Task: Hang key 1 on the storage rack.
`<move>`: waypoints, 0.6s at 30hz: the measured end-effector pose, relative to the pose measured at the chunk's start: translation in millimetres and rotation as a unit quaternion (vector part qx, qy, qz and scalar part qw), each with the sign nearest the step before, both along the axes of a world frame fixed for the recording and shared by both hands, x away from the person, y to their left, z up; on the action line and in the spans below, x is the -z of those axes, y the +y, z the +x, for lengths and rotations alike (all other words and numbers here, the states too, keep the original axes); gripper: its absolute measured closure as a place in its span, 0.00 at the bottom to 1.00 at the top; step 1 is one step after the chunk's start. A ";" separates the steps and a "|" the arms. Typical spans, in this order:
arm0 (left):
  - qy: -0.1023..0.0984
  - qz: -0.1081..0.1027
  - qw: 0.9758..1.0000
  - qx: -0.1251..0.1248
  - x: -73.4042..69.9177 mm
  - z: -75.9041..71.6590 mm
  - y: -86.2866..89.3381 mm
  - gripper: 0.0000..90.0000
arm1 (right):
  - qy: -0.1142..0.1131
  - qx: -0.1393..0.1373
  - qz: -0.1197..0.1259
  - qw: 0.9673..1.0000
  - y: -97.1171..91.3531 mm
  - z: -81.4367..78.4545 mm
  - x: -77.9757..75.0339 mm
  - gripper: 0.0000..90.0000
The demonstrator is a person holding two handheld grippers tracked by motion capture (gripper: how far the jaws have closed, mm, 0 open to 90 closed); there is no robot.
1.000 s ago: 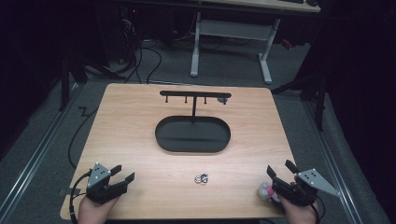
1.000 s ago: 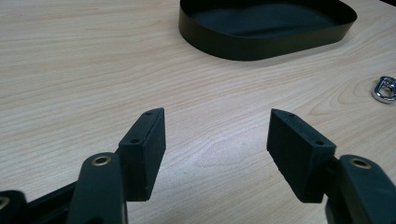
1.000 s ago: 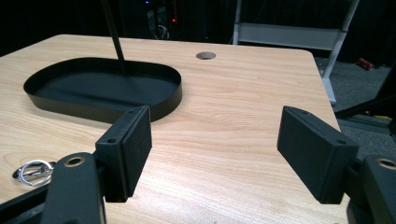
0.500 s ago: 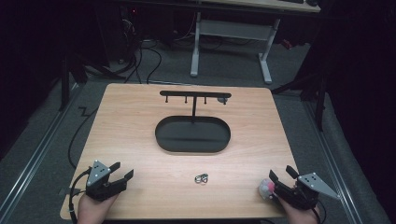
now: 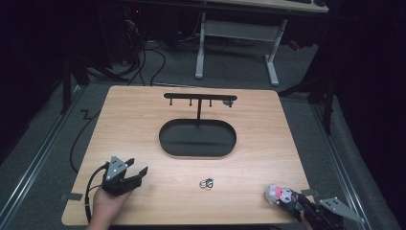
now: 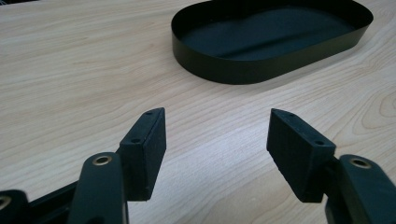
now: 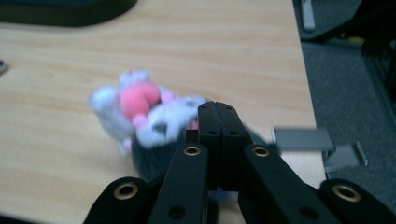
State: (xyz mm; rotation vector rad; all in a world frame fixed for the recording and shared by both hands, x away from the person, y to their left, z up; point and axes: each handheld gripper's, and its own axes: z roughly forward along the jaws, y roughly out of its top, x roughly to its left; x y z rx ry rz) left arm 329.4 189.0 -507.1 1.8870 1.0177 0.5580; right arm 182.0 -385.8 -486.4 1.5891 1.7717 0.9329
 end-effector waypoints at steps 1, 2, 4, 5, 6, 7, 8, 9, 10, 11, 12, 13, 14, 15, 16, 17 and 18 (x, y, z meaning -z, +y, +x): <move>0.000 0.000 1.000 0.000 0.0 0.0 0.0 0.42 | 0.000 0.000 0.000 1.000 0.0 0.0 0.0 1.00; 0.000 -0.002 1.000 0.004 0.1 1.8 -2.9 0.43 | 0.011 0.005 0.001 1.000 -2.4 -4.3 3.2 1.00; 0.000 -0.001 1.000 0.006 0.6 2.8 -5.2 0.43 | 0.023 0.004 0.004 1.000 -3.9 -6.6 5.5 1.00; 0.000 -0.001 1.000 0.006 0.6 2.8 -5.2 0.43 | 0.026 0.004 0.002 1.000 -4.7 -6.6 7.0 1.00; 0.000 0.003 1.000 0.008 0.7 3.0 -5.4 0.43 | 0.026 0.004 0.002 1.000 -4.7 -6.6 7.0 1.00; -0.001 0.004 1.000 0.007 0.9 2.8 -5.4 0.43 | 0.036 0.002 0.001 0.999 -5.5 -4.0 10.4 1.00; 0.000 0.005 1.000 0.006 0.8 1.8 -3.4 0.43 | 0.037 0.003 0.001 0.999 -5.7 -2.6 11.2 1.00; 0.000 0.005 1.000 0.006 0.8 1.8 -3.4 0.43 | 0.037 0.003 0.001 0.999 -5.7 -2.6 11.2 1.00; -0.001 0.002 1.000 0.004 1.0 0.6 -1.9 0.43 | 0.039 0.003 0.003 0.999 -5.9 -0.2 12.1 1.00; -0.001 0.003 1.000 0.001 1.2 -1.5 1.0 0.42 | 0.040 0.003 0.002 0.999 -6.0 2.6 12.6 1.00; -0.001 0.004 1.000 -0.001 1.6 -3.0 3.0 0.43 | 0.039 0.002 0.002 0.999 -5.7 7.3 13.1 1.00; 0.000 0.007 1.000 -0.005 2.2 -6.6 7.3 0.42 | 0.038 -0.001 0.000 0.999 -4.2 18.1 13.4 1.00; 0.000 0.010 1.000 -0.008 2.6 -9.3 10.3 0.42 | 0.038 -0.001 0.000 0.999 -4.2 18.1 13.4 1.00; 0.000 0.014 1.000 -0.015 3.0 -15.1 15.7 0.42 | 0.037 -0.004 -0.002 0.999 -3.2 23.1 13.6 1.00; -0.001 0.016 1.000 -0.021 3.2 -20.6 20.4 0.42 | 0.037 -0.017 -0.005 0.999 2.2 41.5 14.0 1.00; -0.001 0.018 0.999 -0.026 3.1 -25.1 24.2 0.42 | 0.037 -0.017 -0.005 0.999 2.2 41.5 14.0 1.00; -0.002 0.021 0.999 -0.032 3.1 -31.1 29.6 0.42 | 0.037 -0.030 -0.008 0.999 8.2 57.4 14.2 1.00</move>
